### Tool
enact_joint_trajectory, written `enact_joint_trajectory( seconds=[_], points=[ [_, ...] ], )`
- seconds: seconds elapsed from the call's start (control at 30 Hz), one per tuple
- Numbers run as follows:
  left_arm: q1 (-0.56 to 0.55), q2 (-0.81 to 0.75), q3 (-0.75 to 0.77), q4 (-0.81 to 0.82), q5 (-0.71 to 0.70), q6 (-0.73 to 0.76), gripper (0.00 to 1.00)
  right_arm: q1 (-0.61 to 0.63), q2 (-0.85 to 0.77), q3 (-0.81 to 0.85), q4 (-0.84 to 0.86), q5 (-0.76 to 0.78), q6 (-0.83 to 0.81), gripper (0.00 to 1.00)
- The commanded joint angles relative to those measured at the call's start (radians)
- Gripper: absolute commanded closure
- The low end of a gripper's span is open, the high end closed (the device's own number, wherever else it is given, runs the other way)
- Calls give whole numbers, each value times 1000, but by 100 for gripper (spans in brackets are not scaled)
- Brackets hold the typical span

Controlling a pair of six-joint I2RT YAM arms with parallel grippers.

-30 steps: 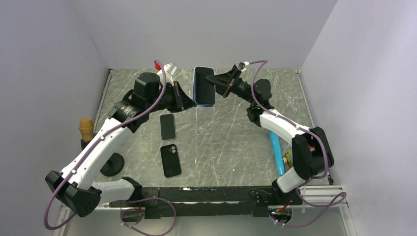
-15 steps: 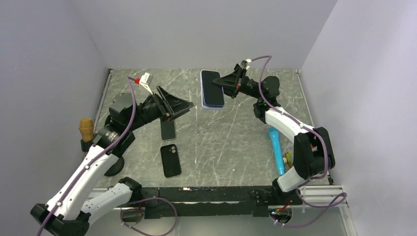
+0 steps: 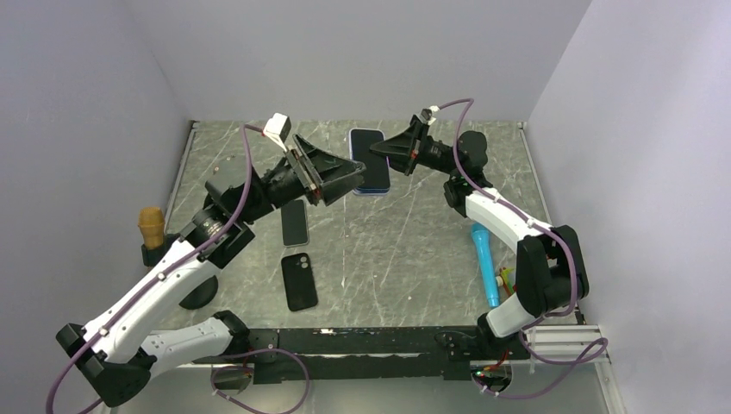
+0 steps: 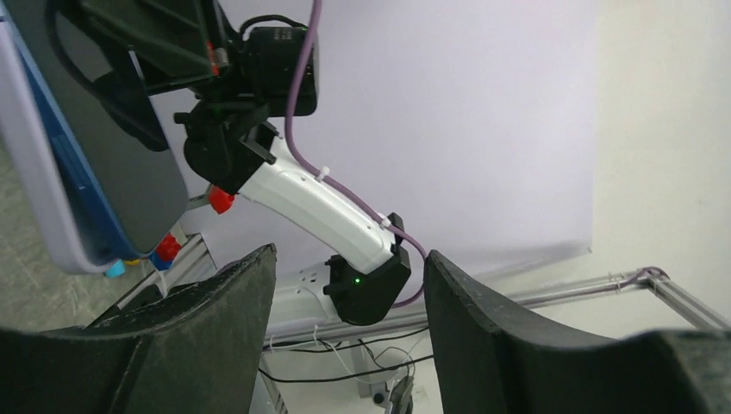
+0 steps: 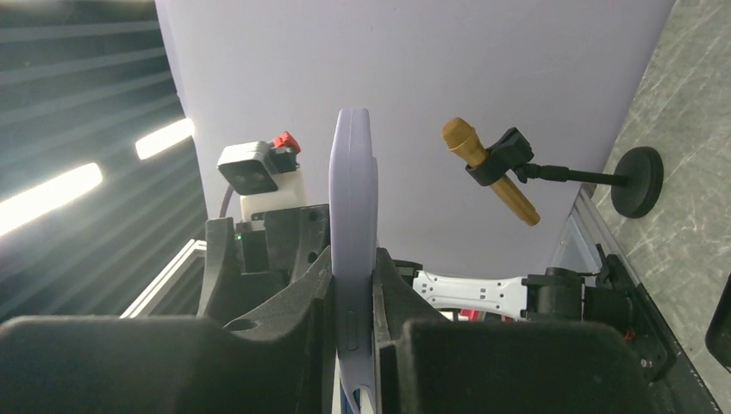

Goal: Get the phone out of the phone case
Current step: Remove the phone case from the phone.

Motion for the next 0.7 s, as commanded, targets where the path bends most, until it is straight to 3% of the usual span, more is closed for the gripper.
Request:
enact_joint_trajectory(
  seconds=[0.0, 0.2, 0.43, 0.67],
  points=[
    [-16, -46, -8, -60, -112, -24, 31, 1, -63, 45, 49, 27, 4, 100],
    [-19, -37, -65, -36, -100, -83, 33, 2, -75, 58, 23, 30, -12, 100],
    [-24, -25, -40, -126, -96, -60, 32, 5, -77, 48, 36, 40, 5, 100],
    [-24, -8, -59, -106, -111, -59, 34, 13, -79, 51, 32, 40, 3, 100]
  ],
)
